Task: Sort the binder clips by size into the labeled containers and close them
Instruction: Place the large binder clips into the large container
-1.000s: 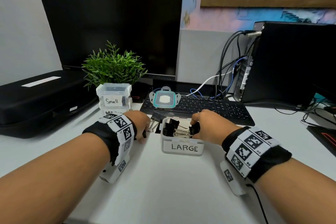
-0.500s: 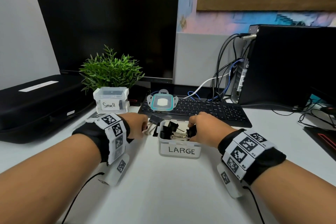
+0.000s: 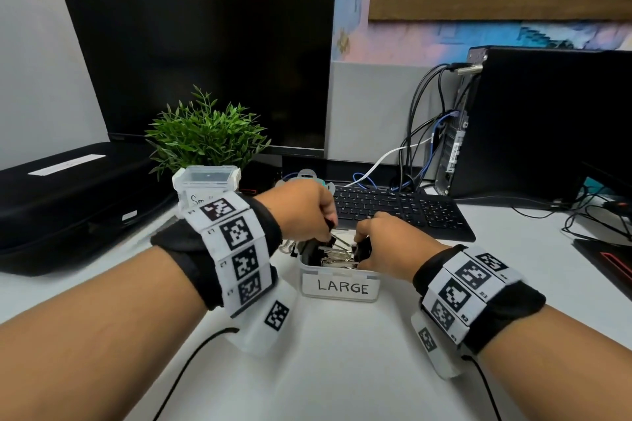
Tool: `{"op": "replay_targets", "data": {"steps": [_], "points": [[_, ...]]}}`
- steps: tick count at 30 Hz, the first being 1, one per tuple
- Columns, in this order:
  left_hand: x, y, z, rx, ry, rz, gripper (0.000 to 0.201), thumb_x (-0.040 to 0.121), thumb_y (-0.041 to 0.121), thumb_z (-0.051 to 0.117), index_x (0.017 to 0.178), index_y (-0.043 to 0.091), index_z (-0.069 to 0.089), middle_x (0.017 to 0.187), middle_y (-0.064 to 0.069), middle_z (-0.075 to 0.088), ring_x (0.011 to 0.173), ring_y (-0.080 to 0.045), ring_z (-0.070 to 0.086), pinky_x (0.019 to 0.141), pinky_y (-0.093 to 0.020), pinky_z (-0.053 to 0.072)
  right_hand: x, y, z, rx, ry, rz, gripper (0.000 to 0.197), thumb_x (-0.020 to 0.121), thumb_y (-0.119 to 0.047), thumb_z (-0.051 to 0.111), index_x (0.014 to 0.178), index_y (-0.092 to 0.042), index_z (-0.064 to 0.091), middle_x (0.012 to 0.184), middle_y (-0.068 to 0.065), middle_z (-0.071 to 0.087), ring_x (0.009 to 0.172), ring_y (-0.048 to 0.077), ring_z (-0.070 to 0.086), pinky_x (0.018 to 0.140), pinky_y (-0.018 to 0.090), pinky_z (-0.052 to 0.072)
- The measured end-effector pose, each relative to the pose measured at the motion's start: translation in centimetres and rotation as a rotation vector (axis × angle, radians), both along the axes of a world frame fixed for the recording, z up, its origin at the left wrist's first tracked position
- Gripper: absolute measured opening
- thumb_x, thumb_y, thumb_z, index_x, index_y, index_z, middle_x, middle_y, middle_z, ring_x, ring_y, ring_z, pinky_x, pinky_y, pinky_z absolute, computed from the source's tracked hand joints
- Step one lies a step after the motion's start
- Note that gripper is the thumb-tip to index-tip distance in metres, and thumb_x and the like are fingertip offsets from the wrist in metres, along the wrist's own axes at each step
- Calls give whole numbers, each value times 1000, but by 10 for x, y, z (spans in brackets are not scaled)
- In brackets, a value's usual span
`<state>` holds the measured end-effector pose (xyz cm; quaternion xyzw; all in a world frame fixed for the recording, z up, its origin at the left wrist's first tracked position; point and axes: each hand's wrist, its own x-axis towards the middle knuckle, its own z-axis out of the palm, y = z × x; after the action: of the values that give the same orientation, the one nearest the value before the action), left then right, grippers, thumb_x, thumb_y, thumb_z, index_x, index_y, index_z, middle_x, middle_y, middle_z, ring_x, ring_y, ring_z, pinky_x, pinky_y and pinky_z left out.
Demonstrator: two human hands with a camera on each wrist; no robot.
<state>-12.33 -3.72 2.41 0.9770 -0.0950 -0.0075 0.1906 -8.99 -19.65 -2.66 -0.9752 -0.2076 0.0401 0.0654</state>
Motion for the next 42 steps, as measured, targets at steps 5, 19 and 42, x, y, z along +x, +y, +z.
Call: {"op": "replay_targets", "data": {"steps": [5, 19, 42], "points": [[1, -11, -11, 70, 6, 13, 16, 83, 14, 65, 97, 21, 70, 90, 7, 66, 90, -12, 63, 77, -21, 51, 1, 0, 0, -3, -5, 0, 42, 80, -30, 71, 119, -21, 57, 119, 5, 47, 103, 23, 56, 89, 29, 47], [2, -9, -18, 184, -61, -16, 19, 86, 14, 62, 104, 15, 68, 94, 1, 66, 83, -12, 54, 60, -17, 42, 1, 1, 0, -1, 12, -15, 43, 80, -28, 72, 120, -22, 57, 120, 4, 46, 103, 22, 57, 91, 29, 47], [-6, -8, -28, 154, -130, 2, 17, 87, 13, 60, 104, 14, 61, 105, -3, 63, 100, -19, 57, 75, -23, 42, 6, -14, 3, 217, 255, -26, 44, 86, -12, 62, 129, -22, 56, 117, 4, 57, 71, 19, 65, 58, 27, 58]]}}
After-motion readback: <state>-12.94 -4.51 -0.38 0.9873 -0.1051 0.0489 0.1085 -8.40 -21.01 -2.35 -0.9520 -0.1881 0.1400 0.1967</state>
